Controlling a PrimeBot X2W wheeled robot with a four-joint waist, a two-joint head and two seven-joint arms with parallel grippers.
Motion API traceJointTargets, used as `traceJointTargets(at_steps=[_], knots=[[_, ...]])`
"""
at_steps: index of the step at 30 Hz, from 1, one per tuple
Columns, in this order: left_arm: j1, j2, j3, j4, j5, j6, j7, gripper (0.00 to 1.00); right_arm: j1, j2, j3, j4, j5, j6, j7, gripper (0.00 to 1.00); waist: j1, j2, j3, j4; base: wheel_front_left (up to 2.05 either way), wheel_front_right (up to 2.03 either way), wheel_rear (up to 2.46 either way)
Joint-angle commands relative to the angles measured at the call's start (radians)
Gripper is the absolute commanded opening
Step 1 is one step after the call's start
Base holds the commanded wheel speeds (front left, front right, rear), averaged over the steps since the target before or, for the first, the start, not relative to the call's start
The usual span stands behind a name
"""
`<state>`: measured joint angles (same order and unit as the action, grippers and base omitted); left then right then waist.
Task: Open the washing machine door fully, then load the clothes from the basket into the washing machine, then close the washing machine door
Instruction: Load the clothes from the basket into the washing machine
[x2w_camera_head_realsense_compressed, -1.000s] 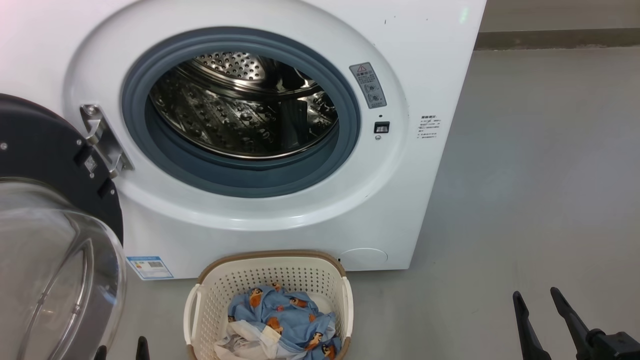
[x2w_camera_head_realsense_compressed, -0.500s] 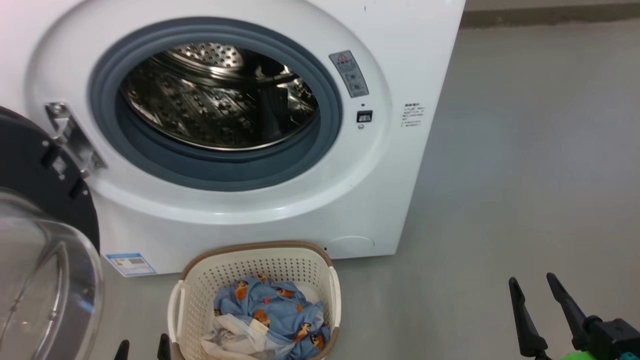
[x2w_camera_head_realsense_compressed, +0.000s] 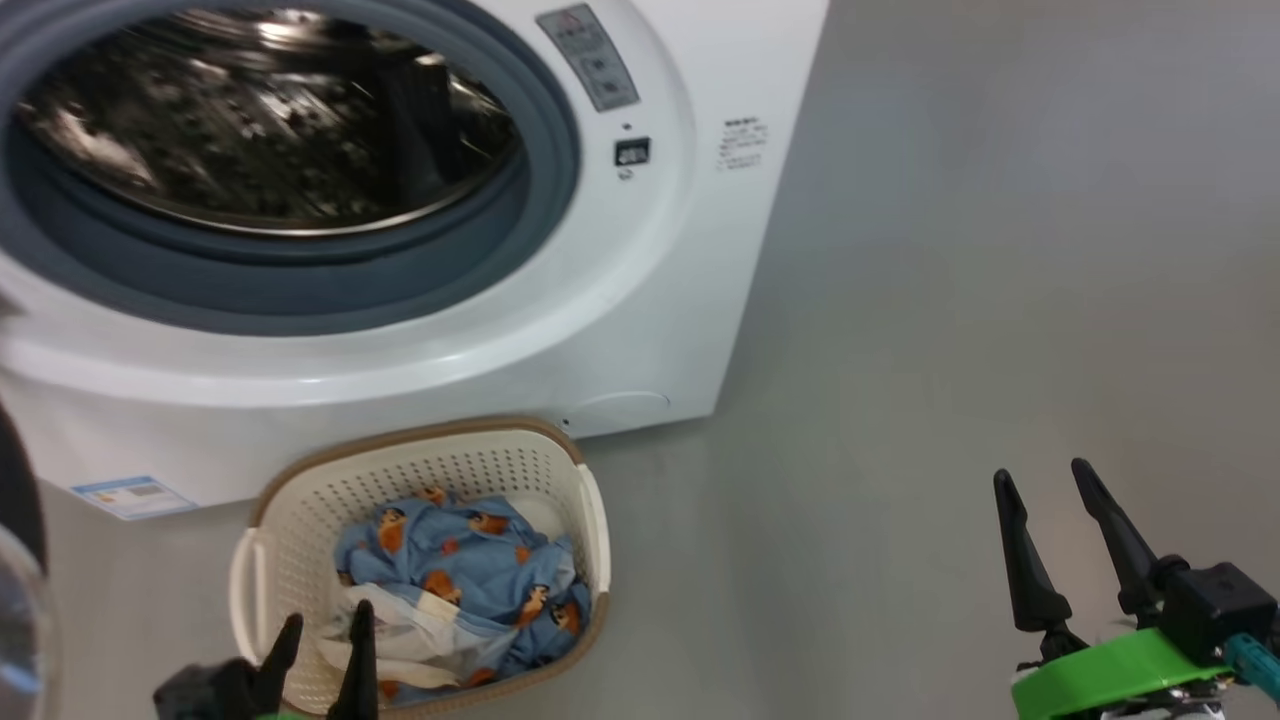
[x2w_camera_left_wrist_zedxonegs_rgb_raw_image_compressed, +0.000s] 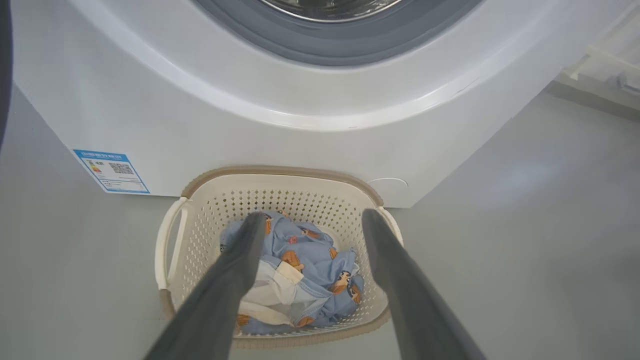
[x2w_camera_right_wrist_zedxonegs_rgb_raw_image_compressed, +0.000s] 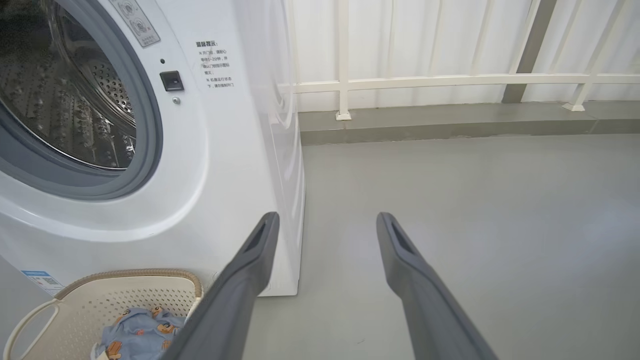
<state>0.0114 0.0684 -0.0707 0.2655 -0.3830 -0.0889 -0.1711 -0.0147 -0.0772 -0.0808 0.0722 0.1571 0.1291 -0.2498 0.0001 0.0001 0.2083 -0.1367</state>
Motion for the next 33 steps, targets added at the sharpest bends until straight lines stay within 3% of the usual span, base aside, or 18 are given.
traceJointTargets(at_steps=[1, 13, 23, 33], knots=[[-0.037, 0.009, 0.029, -0.008, -0.005, -0.005, -0.001, 1.00, -0.028, -0.005, 0.023, -0.027, -0.006, 0.002, -0.012, 1.00, -0.0001, -0.0001, 0.077, -0.072, 0.00, 0.00, 0.00], [-0.260, 0.063, 0.031, 0.299, -0.104, -0.033, 0.070, 1.00, -0.104, 0.014, 0.027, -0.044, -0.002, 0.002, -0.012, 1.00, -0.0001, -0.0001, 0.247, -0.151, 0.00, 0.00, 0.00], [-0.440, 0.116, -0.028, 0.537, -0.103, -0.040, 0.099, 1.00, -0.165, 0.024, 0.040, -0.056, 0.004, 0.002, -0.012, 1.00, -0.0001, -0.0001, 0.383, -0.163, 0.00, 0.00, 0.00], [-0.598, 0.159, -0.065, 0.680, -0.131, -0.041, 0.092, 1.00, -0.211, 0.027, 0.045, -0.071, 0.015, 0.002, -0.012, 1.00, -0.0001, -0.0001, 0.504, -0.175, 0.00, 0.00, 0.00]])
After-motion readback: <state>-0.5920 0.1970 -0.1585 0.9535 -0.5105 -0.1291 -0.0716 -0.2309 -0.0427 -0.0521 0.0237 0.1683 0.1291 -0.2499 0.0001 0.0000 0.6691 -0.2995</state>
